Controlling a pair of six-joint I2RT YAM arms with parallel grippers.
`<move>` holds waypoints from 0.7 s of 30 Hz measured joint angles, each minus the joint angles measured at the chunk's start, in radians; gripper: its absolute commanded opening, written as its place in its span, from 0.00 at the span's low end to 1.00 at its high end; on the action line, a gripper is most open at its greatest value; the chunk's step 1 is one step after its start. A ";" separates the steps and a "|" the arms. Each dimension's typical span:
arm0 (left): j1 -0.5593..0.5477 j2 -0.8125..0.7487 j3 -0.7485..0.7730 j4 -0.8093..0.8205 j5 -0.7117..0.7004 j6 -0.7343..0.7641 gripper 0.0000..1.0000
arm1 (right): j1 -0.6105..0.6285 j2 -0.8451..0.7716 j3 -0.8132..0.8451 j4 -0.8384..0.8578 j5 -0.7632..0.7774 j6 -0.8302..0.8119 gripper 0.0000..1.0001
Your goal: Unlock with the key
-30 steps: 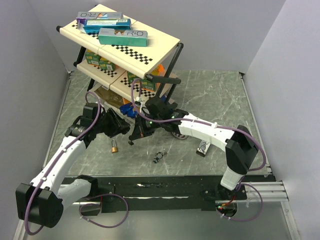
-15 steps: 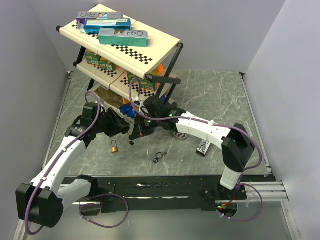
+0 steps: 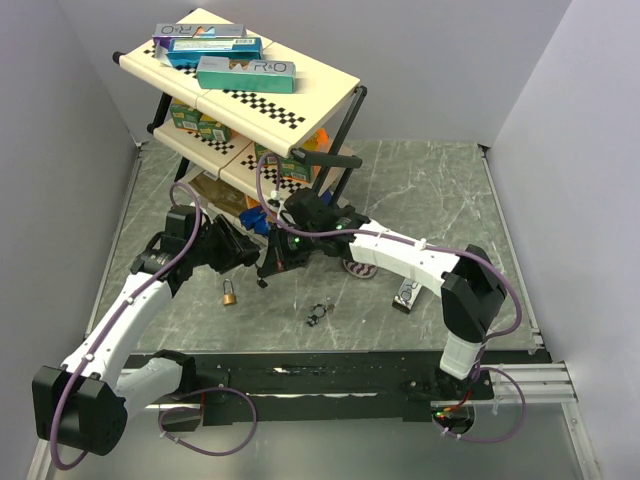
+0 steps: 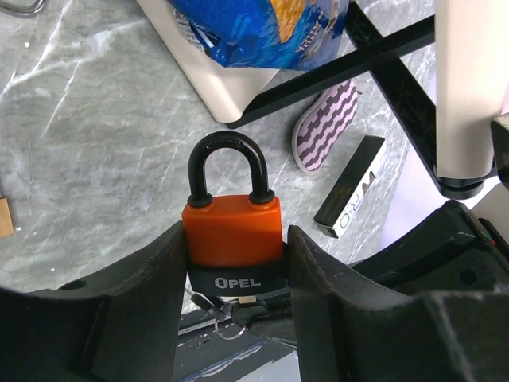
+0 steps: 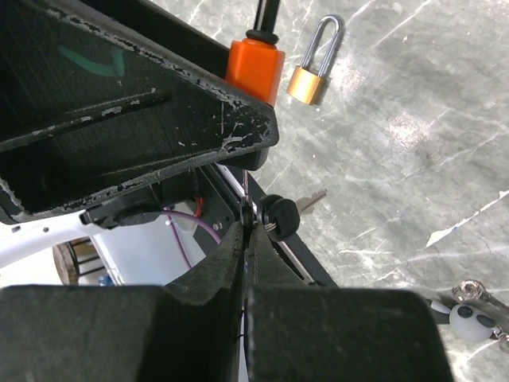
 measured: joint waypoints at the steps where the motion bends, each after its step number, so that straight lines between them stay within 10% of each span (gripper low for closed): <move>1: 0.000 0.000 0.000 0.003 0.000 0.000 0.01 | 0.000 0.000 0.003 -0.004 0.003 0.005 0.00; 21: 0.007 0.000 -0.017 0.058 -0.014 -0.003 0.01 | 0.000 0.076 0.155 -0.135 0.053 0.032 0.00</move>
